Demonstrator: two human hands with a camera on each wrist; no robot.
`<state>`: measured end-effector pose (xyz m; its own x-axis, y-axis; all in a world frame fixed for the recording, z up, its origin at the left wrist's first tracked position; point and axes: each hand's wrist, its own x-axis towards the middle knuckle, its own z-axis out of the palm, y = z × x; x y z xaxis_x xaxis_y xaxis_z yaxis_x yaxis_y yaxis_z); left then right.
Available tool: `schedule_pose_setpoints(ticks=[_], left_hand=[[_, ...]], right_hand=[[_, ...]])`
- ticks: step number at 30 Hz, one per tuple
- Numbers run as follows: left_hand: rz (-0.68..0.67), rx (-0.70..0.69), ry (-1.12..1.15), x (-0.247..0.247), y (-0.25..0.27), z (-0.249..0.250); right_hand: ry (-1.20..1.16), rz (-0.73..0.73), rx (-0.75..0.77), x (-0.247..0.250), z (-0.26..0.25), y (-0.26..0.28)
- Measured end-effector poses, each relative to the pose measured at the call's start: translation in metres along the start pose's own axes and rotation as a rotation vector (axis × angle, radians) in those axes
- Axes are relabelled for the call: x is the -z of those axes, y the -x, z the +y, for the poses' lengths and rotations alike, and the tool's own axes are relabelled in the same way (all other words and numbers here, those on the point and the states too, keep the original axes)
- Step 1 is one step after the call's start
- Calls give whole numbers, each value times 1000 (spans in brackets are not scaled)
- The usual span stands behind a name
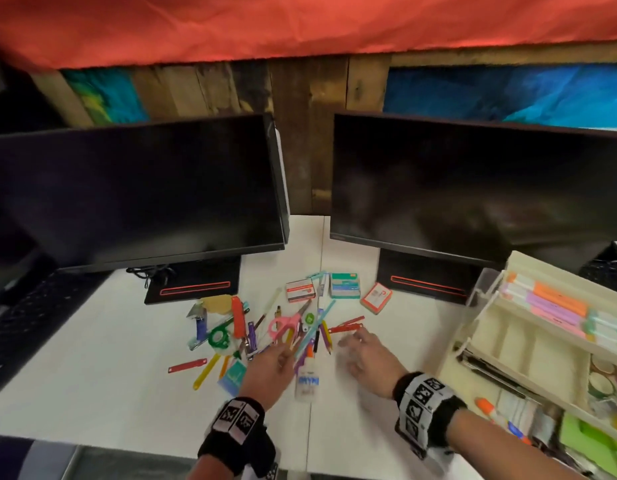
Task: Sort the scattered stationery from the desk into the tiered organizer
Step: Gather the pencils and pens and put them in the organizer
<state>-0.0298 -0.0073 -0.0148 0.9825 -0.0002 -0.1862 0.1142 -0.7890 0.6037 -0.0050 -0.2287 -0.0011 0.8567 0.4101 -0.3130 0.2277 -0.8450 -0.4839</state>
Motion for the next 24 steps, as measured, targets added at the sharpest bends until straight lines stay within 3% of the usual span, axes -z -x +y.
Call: schedule_pose_setpoints(ticks=[4,9,12,18,22,24], left_hand=[[-2,-30,-3,11,-6,-13],[-38,-107,-21,25,-12,-25],[-27,-92,-20,33,-14,-33],[190,-26,-144,56,-15,-56],[-90,41,-357,57,-6,-63],[-222,83,-481,52,-2,-61]], right_hand=[[72,137,-129,31,-6,-73],[257,55,-263,53,-8,-133],[338,-16,-292,47,-3,-144],[479,58,-332,35,3,-145],[334,258,-314,34,7,-130],[93,350,-292,36,6,-119]])
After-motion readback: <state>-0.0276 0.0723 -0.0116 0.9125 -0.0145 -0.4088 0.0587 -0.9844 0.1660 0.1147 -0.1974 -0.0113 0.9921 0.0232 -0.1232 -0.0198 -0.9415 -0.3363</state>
